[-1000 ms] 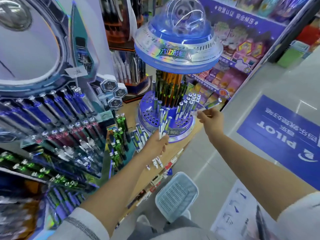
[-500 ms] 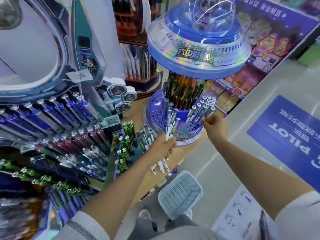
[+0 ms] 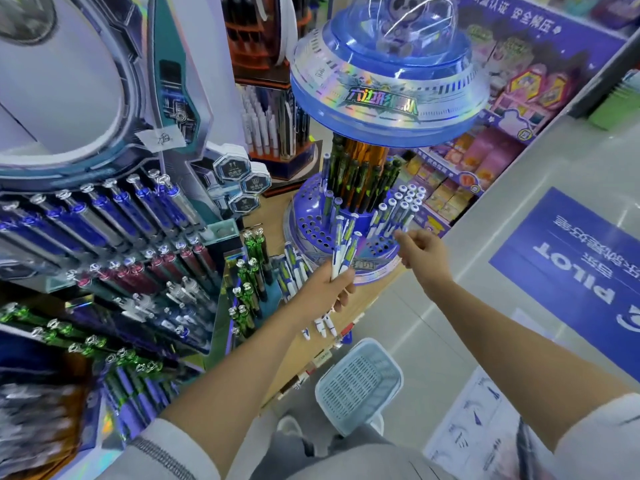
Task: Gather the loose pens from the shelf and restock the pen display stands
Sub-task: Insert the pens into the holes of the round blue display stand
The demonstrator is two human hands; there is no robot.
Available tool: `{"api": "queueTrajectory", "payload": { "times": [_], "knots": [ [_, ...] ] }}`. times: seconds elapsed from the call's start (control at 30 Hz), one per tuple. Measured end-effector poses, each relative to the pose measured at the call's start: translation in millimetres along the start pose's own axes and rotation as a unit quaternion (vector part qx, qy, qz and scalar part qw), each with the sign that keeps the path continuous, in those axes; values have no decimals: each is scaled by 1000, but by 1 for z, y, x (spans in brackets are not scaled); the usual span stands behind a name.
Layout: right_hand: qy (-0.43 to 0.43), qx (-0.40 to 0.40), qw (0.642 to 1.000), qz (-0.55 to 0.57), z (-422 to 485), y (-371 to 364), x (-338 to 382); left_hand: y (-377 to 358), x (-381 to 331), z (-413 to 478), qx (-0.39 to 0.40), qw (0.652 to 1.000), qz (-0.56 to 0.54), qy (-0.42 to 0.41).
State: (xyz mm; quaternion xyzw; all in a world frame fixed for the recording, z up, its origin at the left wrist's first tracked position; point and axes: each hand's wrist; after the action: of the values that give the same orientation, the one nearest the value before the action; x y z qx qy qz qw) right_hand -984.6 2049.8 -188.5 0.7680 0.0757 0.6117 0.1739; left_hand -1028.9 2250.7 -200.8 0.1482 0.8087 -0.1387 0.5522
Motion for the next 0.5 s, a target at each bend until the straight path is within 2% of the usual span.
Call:
{"api": "queueTrajectory", "payload": {
  "times": [0.07, 0.2, 0.3, 0.4, 0.5],
  "knots": [
    [22, 51, 998, 20, -10, 0, 6, -6, 0, -1, 12, 1000, -13, -10],
    [28, 205, 978, 17, -28, -5, 15, -17, 2, -3, 34, 999, -12, -14],
    [23, 261, 964, 36, -35, -5, 18, -20, 3, -4, 39, 999, -21, -19],
    [10, 271, 961, 59, -35, -1, 14, -20, 1, -6, 47, 998, -44, -18],
    [8, 187, 979, 86, -31, 2, 14, -16, 0, -4, 27, 998, -64, -5]
  ]
}}
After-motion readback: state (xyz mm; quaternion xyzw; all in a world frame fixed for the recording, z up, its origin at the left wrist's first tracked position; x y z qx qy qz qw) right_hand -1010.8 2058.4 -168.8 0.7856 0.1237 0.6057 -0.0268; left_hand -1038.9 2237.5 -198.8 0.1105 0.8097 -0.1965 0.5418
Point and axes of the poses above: each hand's wrist, its own z-axis towards the middle knuckle, its own y-axis out of the back of the hand, x = y × z, and after that the axes turned 4 degrees about x, right-handed
